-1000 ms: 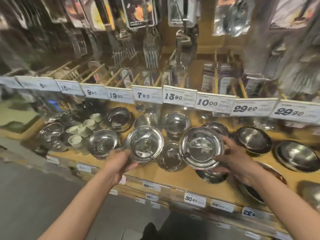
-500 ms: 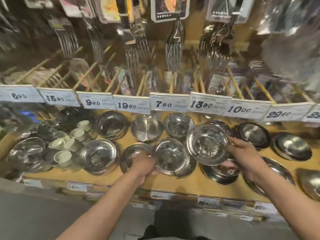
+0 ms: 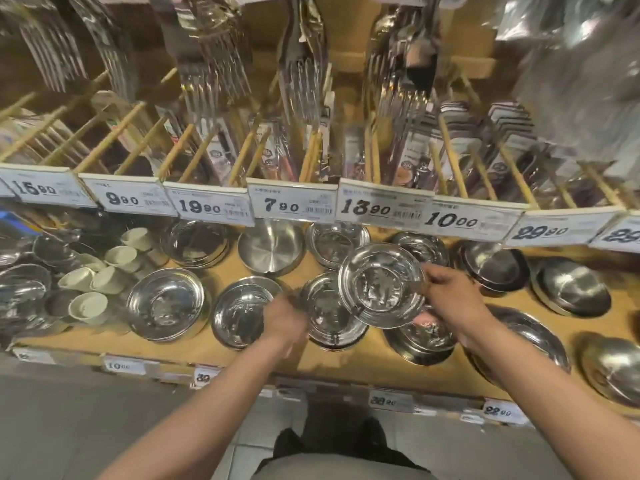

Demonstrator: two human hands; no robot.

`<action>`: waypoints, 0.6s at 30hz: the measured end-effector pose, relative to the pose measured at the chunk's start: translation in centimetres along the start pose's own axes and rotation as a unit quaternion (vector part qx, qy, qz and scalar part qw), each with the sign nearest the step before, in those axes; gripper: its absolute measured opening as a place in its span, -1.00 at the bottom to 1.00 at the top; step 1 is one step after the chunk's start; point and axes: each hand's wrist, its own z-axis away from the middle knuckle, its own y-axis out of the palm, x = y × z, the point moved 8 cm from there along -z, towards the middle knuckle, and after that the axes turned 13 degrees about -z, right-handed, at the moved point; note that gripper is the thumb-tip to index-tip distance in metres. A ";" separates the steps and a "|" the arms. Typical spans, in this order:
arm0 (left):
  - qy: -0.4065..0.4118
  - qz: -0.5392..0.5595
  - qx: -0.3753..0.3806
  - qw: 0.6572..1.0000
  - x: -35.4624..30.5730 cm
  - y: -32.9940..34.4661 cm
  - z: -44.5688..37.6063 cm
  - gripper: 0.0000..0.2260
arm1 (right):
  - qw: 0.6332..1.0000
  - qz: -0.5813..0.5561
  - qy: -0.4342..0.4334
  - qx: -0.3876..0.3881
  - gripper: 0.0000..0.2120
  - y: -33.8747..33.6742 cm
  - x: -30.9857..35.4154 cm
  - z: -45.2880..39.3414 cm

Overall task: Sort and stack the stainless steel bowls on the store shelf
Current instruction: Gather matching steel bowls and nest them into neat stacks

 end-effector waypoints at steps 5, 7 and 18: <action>0.024 -0.078 -0.047 0.996 -0.9 -0.4 0.4 -0.74 | 0.999 0.015 0.024 0.038 -0.65 1.3 -1.0 -1.3; 0.030 -0.110 -0.049 0.992 -1.0 -0.3 0.4 -0.76 | 0.998 0.026 0.026 0.051 -0.66 1.9 -1.2 -1.6; 0.032 -0.151 -0.055 0.987 -0.3 -0.9 0.6 -0.78 | 0.991 0.110 0.038 0.066 -0.64 4.9 -1.6 -2.6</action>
